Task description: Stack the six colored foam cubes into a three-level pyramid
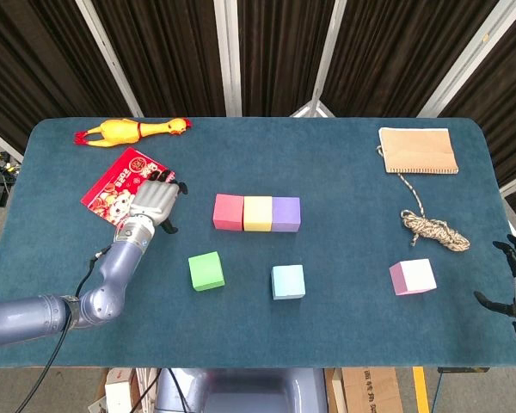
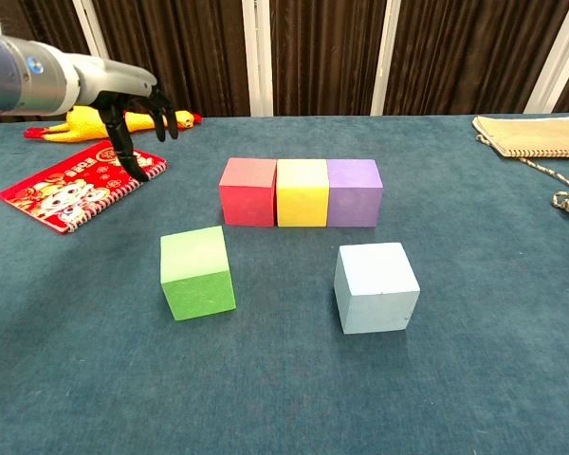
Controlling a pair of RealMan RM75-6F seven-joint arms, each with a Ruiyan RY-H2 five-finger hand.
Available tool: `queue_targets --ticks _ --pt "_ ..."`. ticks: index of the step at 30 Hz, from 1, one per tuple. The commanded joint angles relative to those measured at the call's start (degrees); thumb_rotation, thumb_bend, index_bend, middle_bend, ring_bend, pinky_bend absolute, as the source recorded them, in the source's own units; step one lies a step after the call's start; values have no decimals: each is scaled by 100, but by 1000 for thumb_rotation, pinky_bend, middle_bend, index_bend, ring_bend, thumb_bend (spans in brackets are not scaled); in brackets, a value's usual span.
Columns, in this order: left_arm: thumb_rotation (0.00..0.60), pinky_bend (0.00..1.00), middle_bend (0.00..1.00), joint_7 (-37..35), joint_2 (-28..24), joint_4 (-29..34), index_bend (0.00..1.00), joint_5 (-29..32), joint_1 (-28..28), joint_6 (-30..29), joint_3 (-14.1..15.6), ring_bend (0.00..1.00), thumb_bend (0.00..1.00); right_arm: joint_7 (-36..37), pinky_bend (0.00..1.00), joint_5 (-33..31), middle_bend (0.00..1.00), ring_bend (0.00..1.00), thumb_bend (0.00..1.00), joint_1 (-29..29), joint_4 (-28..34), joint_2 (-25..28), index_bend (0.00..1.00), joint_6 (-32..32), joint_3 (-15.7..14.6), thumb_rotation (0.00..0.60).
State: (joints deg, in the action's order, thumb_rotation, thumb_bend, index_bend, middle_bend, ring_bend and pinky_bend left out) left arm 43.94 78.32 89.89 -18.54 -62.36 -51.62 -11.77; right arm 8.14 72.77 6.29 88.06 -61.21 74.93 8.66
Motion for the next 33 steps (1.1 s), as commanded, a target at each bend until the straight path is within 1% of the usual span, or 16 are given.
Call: queue_targets --ticks 1,4,12,24,28,33 --pt "600 0 253 -63 74 -117 268 -81 61 -8 143 0 139 18 19 -5 99 76 180 5 -4 -4 182 -15 0 600" --pt "600 0 253 -115 195 -244 264 -70 85 47 255 0 140 49 19 -6 99 76 180 7 -22 -3 182 -41 -8 600" --pt "600 0 251 -259 557 -545 233 -124 30 267 362 0 141 72 19 -5 99 76 180 19 -34 -7 182 -52 -2 600" --pt "600 0 228 -375 1042 -923 161 -208 -101 366 402 0 142 130 19 7 99 76 180 7 -52 15 182 -51 -10 600" --pt "600 0 228 -444 1120 -941 127 -202 -103 392 405 0 142 154 19 7 99 76 180 7 -57 22 182 -50 -6 600" --pt "600 0 227 -489 1176 -980 121 -218 -119 405 411 0 142 174 19 19 99 76 180 -4 -51 28 182 -29 -6 600"
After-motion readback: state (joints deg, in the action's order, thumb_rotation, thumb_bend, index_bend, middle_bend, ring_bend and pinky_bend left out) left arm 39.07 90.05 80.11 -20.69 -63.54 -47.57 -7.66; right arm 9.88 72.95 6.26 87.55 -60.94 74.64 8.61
